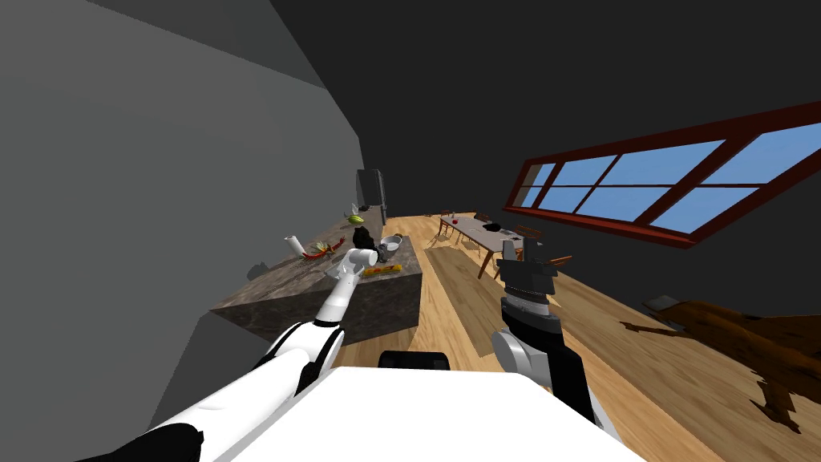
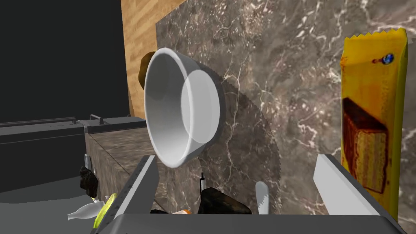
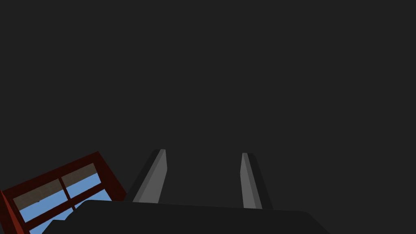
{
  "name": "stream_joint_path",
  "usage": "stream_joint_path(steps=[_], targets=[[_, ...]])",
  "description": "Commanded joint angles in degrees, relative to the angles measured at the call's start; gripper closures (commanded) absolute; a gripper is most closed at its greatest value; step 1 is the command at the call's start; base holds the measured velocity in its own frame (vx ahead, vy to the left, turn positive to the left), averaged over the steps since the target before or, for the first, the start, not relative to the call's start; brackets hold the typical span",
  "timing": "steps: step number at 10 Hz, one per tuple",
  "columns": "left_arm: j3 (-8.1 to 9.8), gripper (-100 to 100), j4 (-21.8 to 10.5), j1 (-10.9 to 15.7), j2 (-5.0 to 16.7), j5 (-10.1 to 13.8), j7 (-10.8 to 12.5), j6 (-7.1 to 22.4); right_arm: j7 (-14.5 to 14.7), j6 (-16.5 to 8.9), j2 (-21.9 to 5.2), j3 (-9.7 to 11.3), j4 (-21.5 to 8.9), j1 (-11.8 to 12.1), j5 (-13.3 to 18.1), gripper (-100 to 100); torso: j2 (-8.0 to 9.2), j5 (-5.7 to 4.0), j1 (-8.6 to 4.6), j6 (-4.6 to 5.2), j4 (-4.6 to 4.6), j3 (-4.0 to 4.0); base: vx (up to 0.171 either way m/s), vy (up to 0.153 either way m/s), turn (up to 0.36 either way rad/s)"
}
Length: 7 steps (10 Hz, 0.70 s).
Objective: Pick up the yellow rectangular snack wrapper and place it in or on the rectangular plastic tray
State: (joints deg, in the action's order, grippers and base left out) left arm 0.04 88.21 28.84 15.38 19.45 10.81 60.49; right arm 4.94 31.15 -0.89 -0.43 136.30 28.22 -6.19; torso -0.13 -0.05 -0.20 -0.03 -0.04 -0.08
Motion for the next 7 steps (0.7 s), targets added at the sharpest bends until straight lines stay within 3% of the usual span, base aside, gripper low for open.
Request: stream_joint_path(steps=[1,2,4,7], targets=[[0.11,-100,-1.27,0.68,0.27,0.3,-0.09,2.81,0.0,0.0,0.0,0.0,0.0,0.0,0.0,0,0.0,0.0,0.0,0.0,0.0,0.0,0.027,-0.048,0.025],[0.28,-100,-3.79,2.04,0.73,0.7,-0.26,4.33,0.0,0.0,0.0,0.0,0.0,0.0,0.0,0,0.0,0.01,0.05,0.0,0.0,0.0,0.031,-0.049,0.033],[0.28,-100,-3.93,2.04,0.73,0.7,-0.26,5.99,0.0,0.0,0.0,0.0,0.0,0.0,0.0,0,-0.02,0.01,0.07,0.01,-0.01,-0.01,0.023,-0.035,0.009],[0.68,-100,-9.08,4.41,1.74,1.3,-0.76,10.92,0.0,0.0,0.0,0.0,0.0,0.0,0.0,0,-0.01,0.02,0.1,0.0,0.0,-0.01,0.035,-0.044,0.03]])
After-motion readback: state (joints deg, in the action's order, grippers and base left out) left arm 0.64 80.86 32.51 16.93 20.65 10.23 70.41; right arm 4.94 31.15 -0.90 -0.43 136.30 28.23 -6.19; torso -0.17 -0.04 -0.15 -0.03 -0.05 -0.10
